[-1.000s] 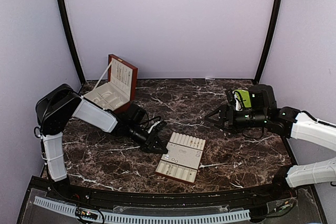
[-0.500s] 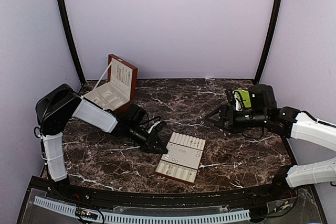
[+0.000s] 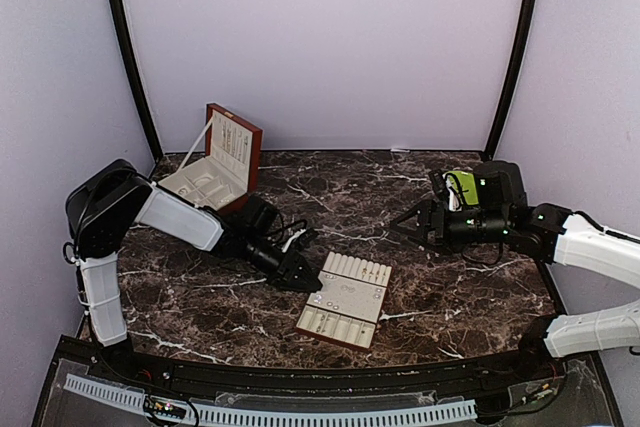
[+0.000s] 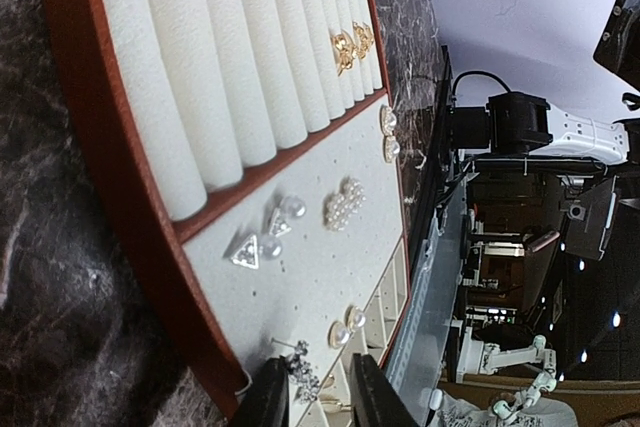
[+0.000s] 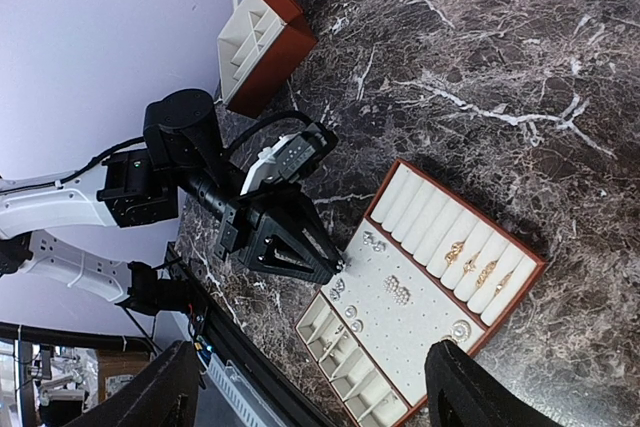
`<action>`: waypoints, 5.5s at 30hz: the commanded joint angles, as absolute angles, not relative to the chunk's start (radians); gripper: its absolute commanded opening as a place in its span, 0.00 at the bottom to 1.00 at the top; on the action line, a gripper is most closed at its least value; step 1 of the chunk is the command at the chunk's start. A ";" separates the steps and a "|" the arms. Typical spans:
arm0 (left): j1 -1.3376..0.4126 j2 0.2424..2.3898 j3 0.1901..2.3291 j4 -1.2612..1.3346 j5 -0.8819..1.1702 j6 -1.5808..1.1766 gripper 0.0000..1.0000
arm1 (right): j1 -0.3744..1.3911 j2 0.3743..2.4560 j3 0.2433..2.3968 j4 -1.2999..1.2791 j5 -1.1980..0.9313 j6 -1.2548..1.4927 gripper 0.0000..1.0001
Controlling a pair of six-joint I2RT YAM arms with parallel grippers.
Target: Organize the mixed jewelry
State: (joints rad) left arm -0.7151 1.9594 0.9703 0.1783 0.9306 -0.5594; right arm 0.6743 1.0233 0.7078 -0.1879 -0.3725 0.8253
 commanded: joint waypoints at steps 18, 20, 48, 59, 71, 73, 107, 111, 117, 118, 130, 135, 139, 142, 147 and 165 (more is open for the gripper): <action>-0.706 1.875 1.030 -0.091 0.725 -0.407 0.43 | 0.673 1.014 0.730 -0.184 -0.354 0.805 0.80; -0.711 1.873 1.039 -0.116 0.698 -0.385 0.45 | 0.673 1.013 0.730 -0.185 -0.355 0.804 0.80; -0.771 1.943 1.098 -0.162 0.625 -0.349 0.42 | 0.673 0.989 0.729 -0.198 -0.345 0.805 0.82; -0.775 1.874 1.100 -0.132 0.586 -0.357 0.47 | 0.673 0.977 0.736 -0.226 -0.320 0.791 0.82; -0.771 1.615 1.010 -0.039 0.401 -0.429 0.53 | 0.672 0.993 0.850 -0.474 -0.114 0.699 0.80; -0.757 1.559 0.972 -0.032 0.381 -0.441 0.53 | 0.669 1.008 0.862 -0.493 -0.086 0.682 0.79; -0.410 1.262 0.533 0.163 0.432 -0.418 0.57 | 0.418 1.537 0.829 -0.390 0.069 0.585 0.35; -0.400 1.273 0.524 0.186 0.445 -0.422 0.57 | 0.418 1.560 0.832 -0.401 0.100 0.583 0.32; -0.380 1.286 0.526 0.192 0.465 -0.412 0.57 | 0.418 1.588 0.840 -0.391 0.104 0.596 0.27; -0.377 1.288 0.526 0.192 0.468 -0.410 0.57 | 0.418 1.591 0.841 -0.387 0.099 0.597 0.27; -0.357 1.310 0.523 0.215 0.490 -0.413 0.57 | 0.418 1.617 0.860 -0.383 0.083 0.597 0.11; -0.350 1.311 0.521 0.215 0.493 -0.410 0.57 | 0.417 1.613 0.868 -0.388 0.081 0.603 0.08; -0.347 1.311 0.518 0.218 0.496 -0.410 0.56 | 0.418 1.609 0.879 -0.396 0.085 0.600 0.00; -0.342 1.308 0.518 0.217 0.497 -0.407 0.57 | 0.419 1.601 0.888 -0.408 0.086 0.603 0.00; -0.329 1.285 0.513 0.217 0.497 -0.401 0.57 | 0.418 1.560 0.900 -0.428 0.083 0.603 0.00; -0.316 1.121 0.476 0.375 0.659 -0.371 0.55 | 0.416 1.371 0.960 -0.475 -0.335 0.459 0.00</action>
